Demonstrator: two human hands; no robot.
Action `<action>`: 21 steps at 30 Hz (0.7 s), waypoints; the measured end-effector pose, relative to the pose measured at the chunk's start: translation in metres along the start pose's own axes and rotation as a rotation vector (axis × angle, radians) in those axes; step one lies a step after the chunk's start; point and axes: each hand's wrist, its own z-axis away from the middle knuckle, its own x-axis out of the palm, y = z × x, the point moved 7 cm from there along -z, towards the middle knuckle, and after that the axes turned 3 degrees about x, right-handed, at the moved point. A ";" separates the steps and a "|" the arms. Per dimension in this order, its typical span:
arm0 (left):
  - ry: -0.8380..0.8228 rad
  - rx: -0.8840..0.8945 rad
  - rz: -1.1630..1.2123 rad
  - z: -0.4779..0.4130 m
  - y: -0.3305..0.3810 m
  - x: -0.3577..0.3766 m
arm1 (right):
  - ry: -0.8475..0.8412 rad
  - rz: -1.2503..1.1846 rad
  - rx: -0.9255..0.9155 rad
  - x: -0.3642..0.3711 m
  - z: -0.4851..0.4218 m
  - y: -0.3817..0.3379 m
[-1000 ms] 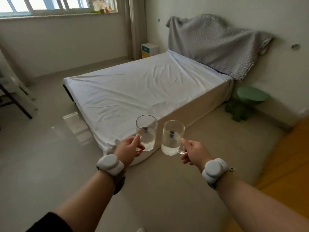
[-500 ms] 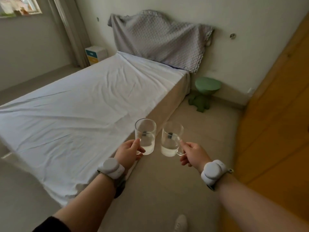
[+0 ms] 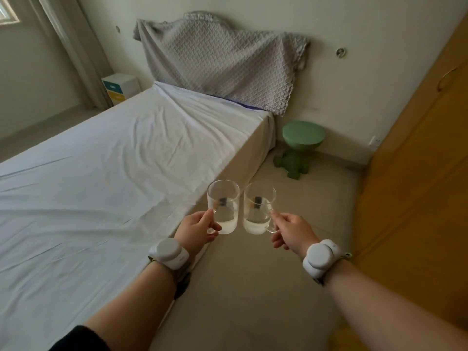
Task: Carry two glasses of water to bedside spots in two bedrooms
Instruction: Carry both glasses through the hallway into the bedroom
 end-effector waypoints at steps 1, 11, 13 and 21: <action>-0.009 -0.004 -0.001 -0.016 0.005 0.007 | 0.009 0.001 0.010 -0.007 -0.015 -0.004; -0.109 0.024 -0.021 -0.189 0.048 0.056 | 0.121 0.006 0.050 -0.053 -0.152 -0.050; -0.150 0.054 -0.051 -0.229 0.063 0.066 | 0.145 -0.023 0.074 -0.062 -0.180 -0.064; -0.242 0.060 -0.084 -0.340 0.104 0.112 | 0.217 -0.086 0.135 -0.097 -0.272 -0.089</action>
